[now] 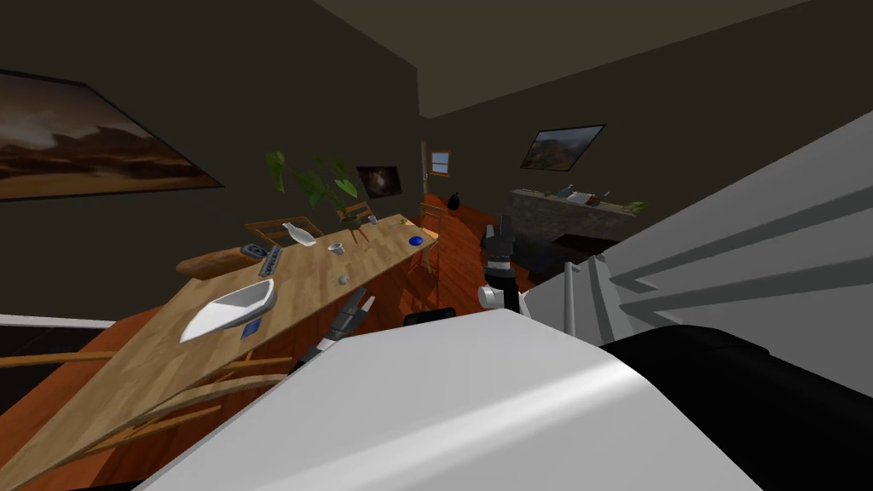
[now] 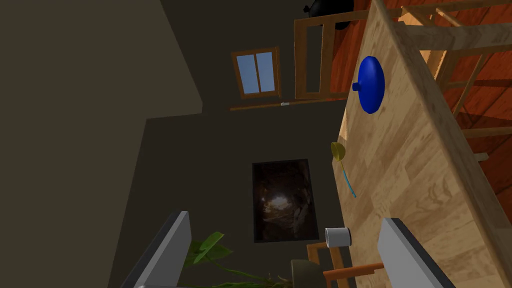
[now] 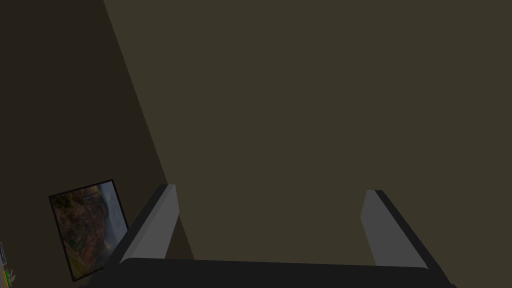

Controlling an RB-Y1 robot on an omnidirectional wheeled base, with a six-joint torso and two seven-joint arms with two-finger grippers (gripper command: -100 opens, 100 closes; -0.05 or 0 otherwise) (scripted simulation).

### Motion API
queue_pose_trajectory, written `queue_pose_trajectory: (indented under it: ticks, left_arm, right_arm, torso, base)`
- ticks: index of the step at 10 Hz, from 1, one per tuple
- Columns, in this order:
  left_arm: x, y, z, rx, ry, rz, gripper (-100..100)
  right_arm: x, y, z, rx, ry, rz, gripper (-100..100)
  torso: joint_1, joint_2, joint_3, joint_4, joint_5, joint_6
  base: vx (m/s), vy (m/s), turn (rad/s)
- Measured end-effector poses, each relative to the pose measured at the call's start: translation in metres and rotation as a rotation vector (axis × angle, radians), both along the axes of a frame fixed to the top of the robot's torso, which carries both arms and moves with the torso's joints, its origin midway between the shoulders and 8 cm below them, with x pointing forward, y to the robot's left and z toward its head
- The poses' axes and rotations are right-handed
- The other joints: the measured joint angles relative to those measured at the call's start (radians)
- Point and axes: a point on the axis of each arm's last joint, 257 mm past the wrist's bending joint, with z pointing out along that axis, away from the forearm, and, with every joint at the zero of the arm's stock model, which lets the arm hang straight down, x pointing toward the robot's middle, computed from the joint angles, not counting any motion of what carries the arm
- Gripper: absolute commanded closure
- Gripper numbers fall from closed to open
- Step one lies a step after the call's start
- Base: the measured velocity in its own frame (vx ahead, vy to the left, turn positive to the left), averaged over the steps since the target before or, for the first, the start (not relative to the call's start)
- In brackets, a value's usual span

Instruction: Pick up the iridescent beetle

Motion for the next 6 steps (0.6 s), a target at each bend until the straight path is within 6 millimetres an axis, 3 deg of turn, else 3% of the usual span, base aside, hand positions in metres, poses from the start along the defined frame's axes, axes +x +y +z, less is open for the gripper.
queue_pose_trajectory:
  ticks: [6]
  left_arm:
    - [-0.051, 0.030, -0.076, 0.026, 0.252, -0.018, -100]
  right_arm:
    - [0.000, 0.000, 0.000, 0.000, 0.000, 0.000, 0]
  torso:
    - [0.002, -0.001, -0.001, 0.000, 0.000, 0.000]
  base:
    - [0.026, 0.015, -0.170]
